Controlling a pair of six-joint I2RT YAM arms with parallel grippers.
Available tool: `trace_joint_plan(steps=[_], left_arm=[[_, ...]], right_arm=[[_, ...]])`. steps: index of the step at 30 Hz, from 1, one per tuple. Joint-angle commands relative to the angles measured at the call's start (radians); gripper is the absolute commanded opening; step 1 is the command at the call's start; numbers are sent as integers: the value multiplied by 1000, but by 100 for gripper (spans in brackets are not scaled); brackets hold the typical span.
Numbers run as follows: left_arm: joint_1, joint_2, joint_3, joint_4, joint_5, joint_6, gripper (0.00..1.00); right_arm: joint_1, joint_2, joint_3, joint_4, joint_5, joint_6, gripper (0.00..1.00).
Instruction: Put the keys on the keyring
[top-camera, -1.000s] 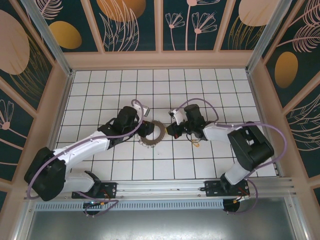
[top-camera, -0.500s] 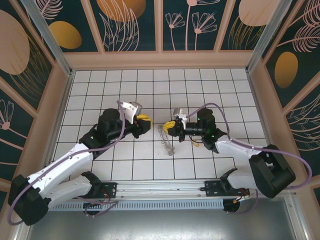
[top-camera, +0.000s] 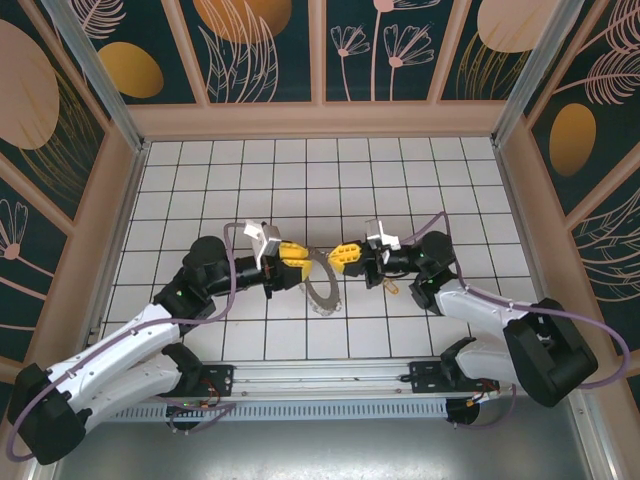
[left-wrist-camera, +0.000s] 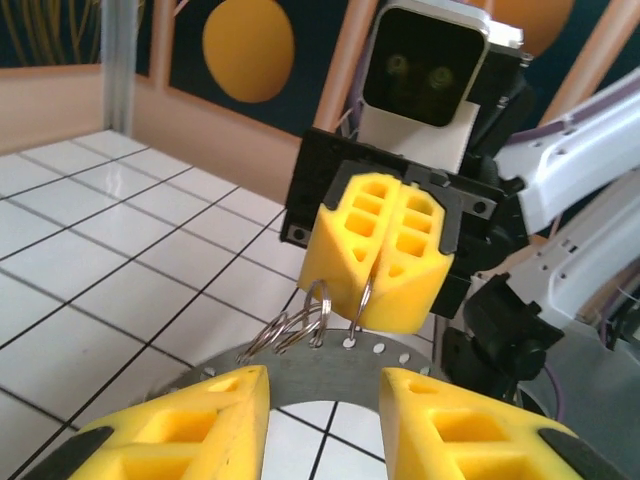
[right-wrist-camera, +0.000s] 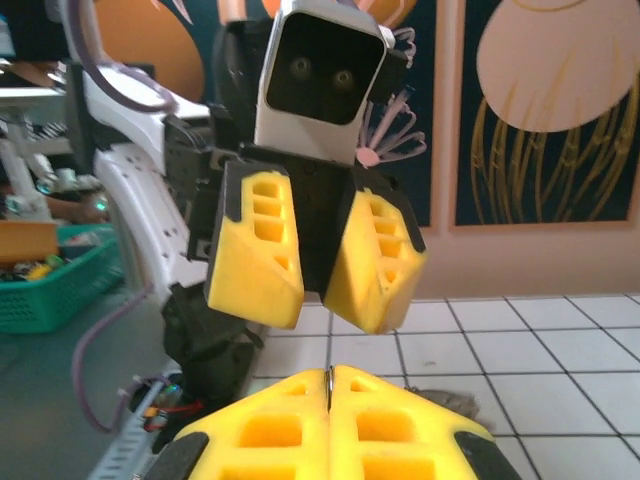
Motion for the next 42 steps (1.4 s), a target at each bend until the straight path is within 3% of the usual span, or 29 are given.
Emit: trace_joint_plan(steps=[1, 13, 42], left_arm=[[-30, -30, -19, 90, 50, 69, 35], [-100, -6, 6, 74, -12, 212, 39], [-123, 125, 92, 38, -57, 319, 18]], right_arm=[[4, 26, -13, 263, -48, 133, 0], [6, 10, -22, 226, -38, 111, 0], [25, 8, -28, 177, -39, 76, 0]])
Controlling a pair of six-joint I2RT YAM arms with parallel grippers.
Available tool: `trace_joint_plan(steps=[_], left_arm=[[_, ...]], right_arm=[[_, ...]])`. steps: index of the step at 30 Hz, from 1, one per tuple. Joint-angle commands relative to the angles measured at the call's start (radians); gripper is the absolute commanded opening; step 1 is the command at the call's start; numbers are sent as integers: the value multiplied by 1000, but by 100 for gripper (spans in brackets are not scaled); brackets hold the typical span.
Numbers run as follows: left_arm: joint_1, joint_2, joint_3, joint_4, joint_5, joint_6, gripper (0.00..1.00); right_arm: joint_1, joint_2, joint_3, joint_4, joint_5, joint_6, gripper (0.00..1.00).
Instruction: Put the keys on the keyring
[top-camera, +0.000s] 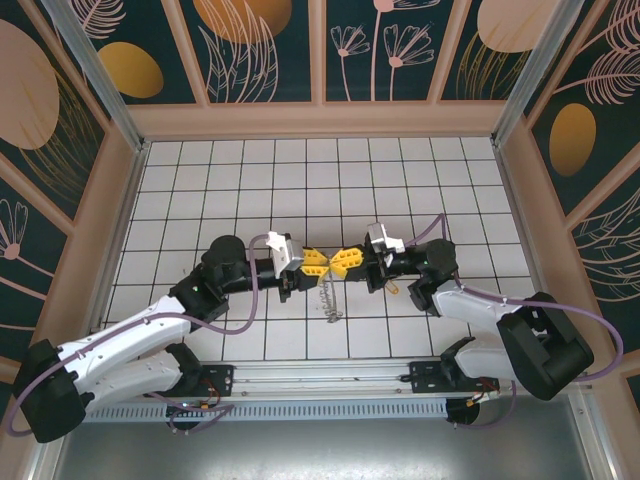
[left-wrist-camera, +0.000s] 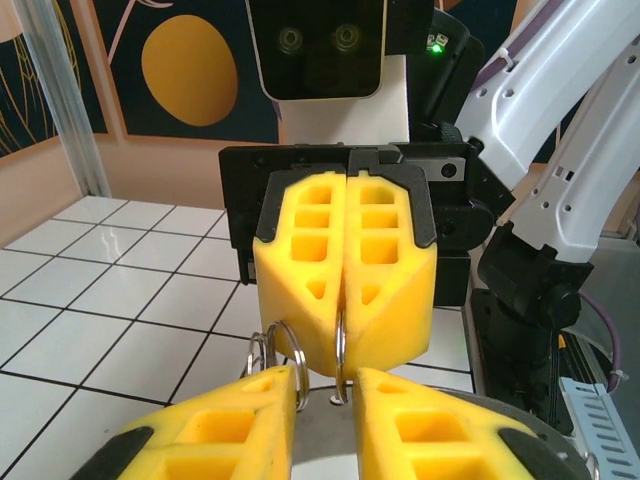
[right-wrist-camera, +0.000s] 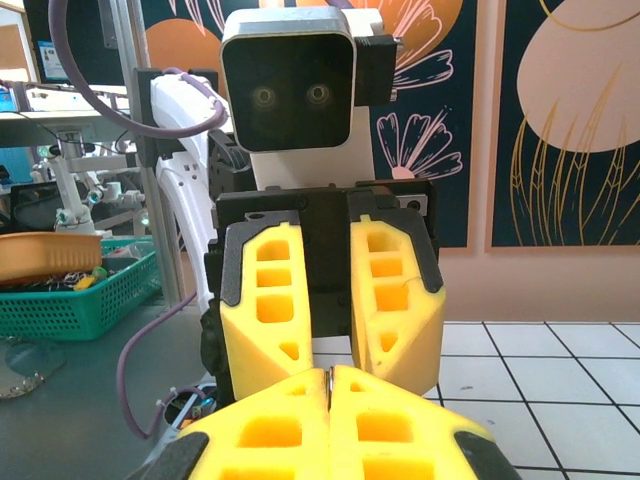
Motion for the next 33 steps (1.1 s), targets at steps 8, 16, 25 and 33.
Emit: trace_joint_plan(steps=[8, 16, 25, 33], left_arm=[[-7, 26, 38, -2, -17, 33, 5], [-7, -9, 13, 15, -34, 34, 0], [-7, -45, 26, -70, -66, 63, 0], [-7, -51, 61, -142, -71, 93, 0]], right_arm=[[17, -15, -5, 25, -5, -31, 0], [18, -53, -14, -69, 21, -87, 1], [18, -234, -3, -500, 142, -316, 19], [20, -296, 11, -648, 211, -379, 19]])
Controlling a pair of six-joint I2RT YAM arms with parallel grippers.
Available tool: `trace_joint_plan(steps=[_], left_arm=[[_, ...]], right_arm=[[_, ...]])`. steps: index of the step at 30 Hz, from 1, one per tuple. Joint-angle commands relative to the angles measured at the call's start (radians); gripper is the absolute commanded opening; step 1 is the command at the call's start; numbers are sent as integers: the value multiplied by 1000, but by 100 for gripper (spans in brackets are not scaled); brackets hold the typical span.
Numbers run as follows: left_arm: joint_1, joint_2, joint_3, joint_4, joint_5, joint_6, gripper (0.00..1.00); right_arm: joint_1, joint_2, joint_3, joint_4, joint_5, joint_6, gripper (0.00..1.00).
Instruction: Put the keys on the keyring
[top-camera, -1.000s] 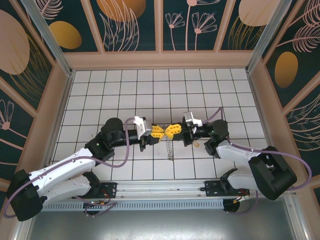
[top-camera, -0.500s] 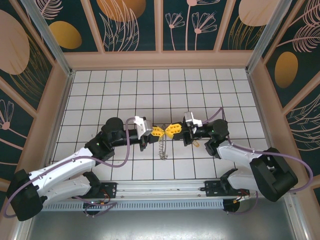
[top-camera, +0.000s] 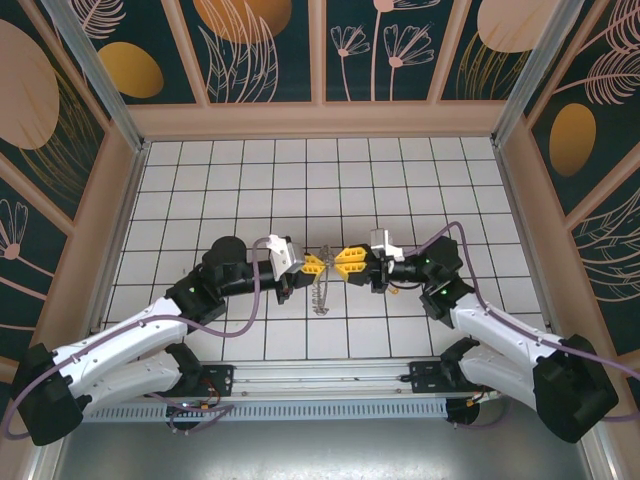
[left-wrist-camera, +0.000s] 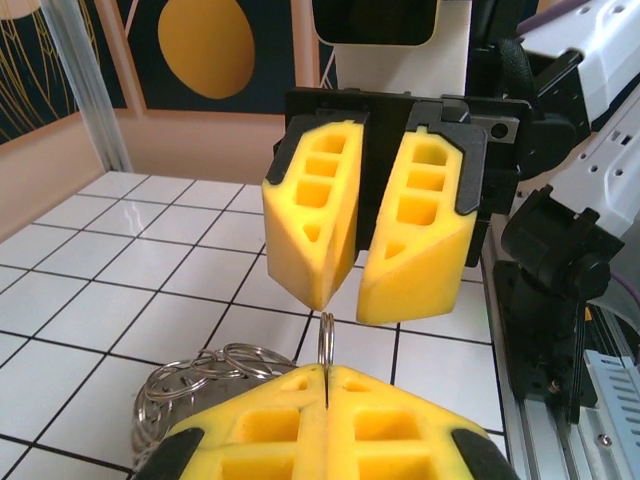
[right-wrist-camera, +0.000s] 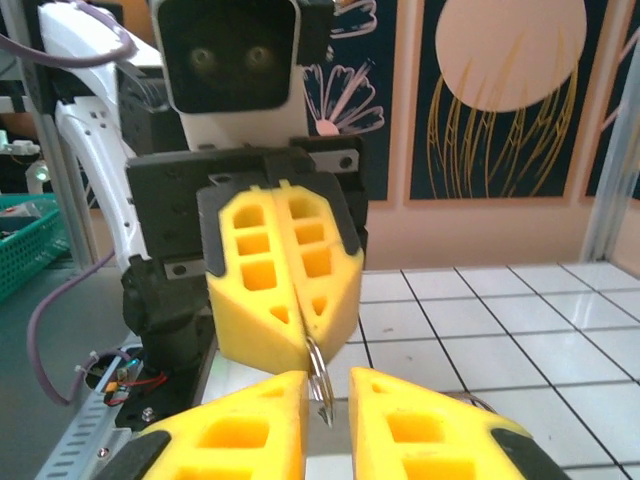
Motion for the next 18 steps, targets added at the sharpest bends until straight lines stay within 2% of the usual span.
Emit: trace_joint_plan(steps=[1, 4, 9, 14, 18], left_arm=[[0, -22, 58, -40, -15, 41, 0], [0, -14, 88, -102, -23, 57, 0], [0, 9, 135, -186, -16, 77, 0], [0, 19, 178, -270, -21, 98, 0], [0, 18, 198, -317, -22, 111, 0]], right_arm=[[12, -42, 15, -87, 53, -48, 20], [36, -71, 27, -175, 101, -85, 22], [140, -100, 66, -343, 260, -193, 23], [189, -116, 77, -394, 366, -222, 23], [205, -121, 88, -422, 394, -234, 23]])
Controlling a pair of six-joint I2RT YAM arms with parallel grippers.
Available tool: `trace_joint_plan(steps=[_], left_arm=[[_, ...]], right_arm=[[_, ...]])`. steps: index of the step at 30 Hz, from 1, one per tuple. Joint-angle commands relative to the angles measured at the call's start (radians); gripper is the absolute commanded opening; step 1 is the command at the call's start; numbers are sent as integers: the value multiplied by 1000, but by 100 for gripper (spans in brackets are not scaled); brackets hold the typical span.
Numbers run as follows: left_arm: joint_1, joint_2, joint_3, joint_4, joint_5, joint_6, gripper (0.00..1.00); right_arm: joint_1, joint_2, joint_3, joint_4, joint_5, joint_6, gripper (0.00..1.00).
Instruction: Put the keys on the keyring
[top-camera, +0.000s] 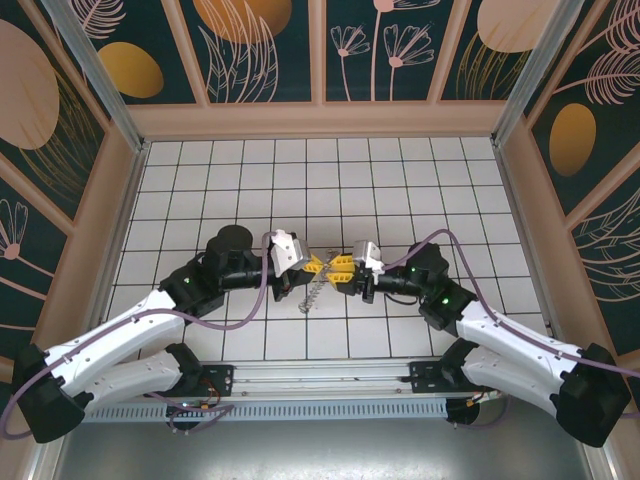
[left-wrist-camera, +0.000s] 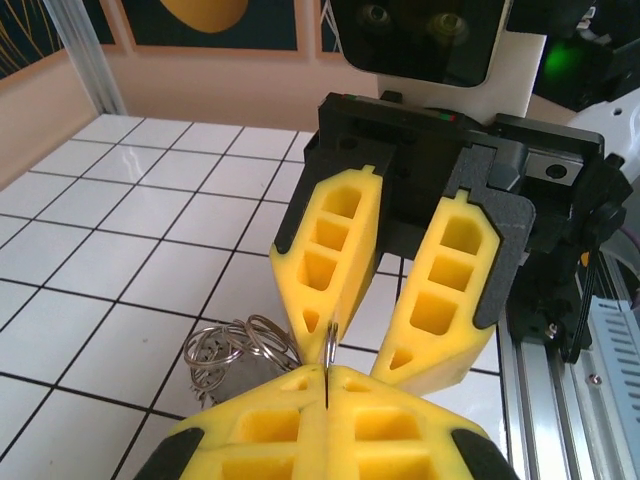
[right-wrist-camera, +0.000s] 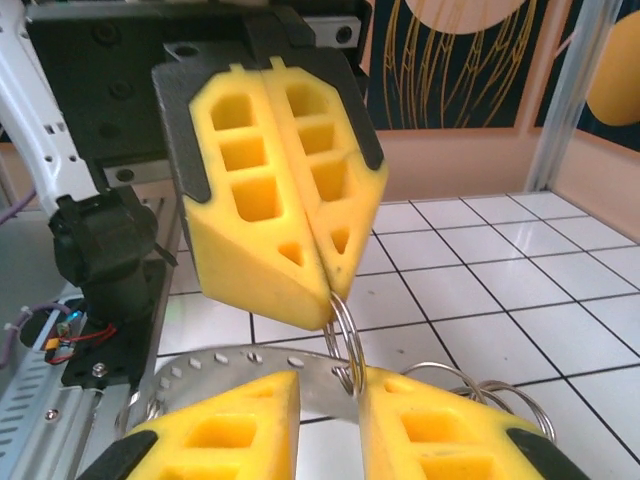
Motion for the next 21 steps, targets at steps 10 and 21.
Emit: trace_joint_plan(steps=[10, 21], left_arm=[[0, 19, 83, -103, 17, 49, 0], [0, 39, 94, -125, 23, 52, 0]], right_arm=[[25, -32, 47, -55, 90, -49, 22], [43, -40, 46, -57, 100, -72, 19]])
